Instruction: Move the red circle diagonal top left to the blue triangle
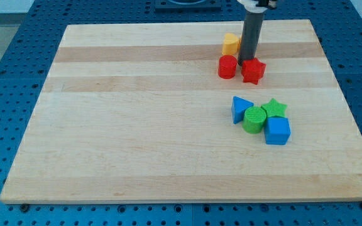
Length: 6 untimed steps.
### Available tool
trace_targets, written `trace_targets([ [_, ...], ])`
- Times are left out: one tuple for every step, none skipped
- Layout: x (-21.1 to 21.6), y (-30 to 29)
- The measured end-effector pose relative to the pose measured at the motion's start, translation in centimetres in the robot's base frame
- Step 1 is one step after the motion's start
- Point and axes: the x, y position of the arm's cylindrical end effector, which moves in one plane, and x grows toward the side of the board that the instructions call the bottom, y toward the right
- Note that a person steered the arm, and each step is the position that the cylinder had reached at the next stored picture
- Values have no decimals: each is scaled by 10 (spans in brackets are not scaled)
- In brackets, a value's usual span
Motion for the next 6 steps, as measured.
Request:
trace_targets([
  [2, -32],
  [4, -63],
  [6, -85],
  [6, -87],
  [6, -87],
  [-4, -60],
])
